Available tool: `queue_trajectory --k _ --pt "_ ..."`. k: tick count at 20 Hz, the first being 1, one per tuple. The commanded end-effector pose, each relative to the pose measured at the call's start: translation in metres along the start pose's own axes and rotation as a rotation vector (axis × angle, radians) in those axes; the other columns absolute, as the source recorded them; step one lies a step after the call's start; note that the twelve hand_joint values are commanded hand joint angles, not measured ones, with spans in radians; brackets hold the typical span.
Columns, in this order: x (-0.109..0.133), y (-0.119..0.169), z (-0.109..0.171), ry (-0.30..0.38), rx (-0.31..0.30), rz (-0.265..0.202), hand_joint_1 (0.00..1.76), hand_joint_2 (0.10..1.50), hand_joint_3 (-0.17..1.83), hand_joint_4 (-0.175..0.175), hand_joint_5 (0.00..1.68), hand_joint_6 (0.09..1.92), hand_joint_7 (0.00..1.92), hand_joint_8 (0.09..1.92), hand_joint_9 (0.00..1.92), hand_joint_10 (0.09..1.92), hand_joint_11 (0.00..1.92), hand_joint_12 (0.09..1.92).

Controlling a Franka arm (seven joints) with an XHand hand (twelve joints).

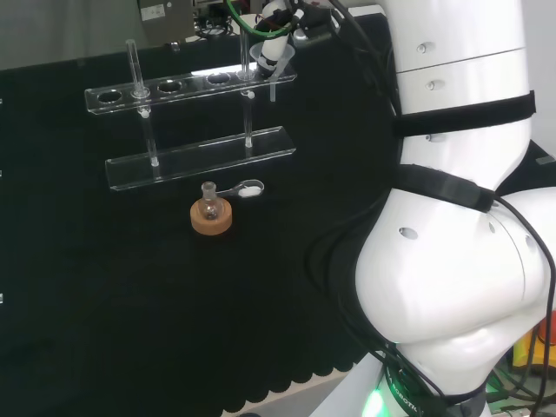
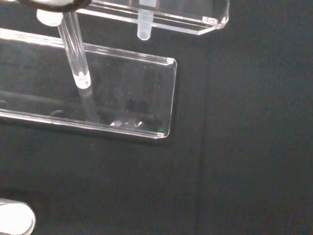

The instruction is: Pick up the funnel from the transparent funnel stand.

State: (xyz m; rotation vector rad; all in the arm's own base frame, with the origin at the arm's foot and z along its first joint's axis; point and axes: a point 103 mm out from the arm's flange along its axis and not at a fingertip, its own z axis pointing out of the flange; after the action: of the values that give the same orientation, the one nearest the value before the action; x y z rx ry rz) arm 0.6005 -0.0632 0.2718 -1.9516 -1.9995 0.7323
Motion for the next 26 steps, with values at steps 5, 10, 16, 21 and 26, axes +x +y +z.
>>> queue_trajectory --k 5,10,16,21,26 --pt "-0.003 0.001 0.002 -0.034 0.023 0.032 0.7 0.68 0.57 0.043 0.26 0.09 0.0 0.48 0.3 0.76 0.24 1.51" --pt "-0.001 0.001 -0.001 -0.064 0.01 0.013 0.73 0.69 0.6 0.032 0.39 0.09 0.11 0.61 0.55 0.66 0.22 1.5" --pt "0.002 -0.002 -0.008 -0.135 -0.089 0.007 0.83 0.72 0.62 0.016 0.66 0.14 0.51 0.72 0.87 0.63 0.25 1.42" --pt "0.001 -0.013 -0.028 -0.185 -0.121 0.001 0.89 0.72 0.63 0.008 0.62 0.47 0.57 0.76 0.99 0.67 0.32 1.38" --pt "-0.006 -0.038 -0.053 -0.188 -0.146 0.03 0.9 0.71 0.64 0.008 0.6 0.55 0.54 0.75 0.99 0.68 0.33 1.37"
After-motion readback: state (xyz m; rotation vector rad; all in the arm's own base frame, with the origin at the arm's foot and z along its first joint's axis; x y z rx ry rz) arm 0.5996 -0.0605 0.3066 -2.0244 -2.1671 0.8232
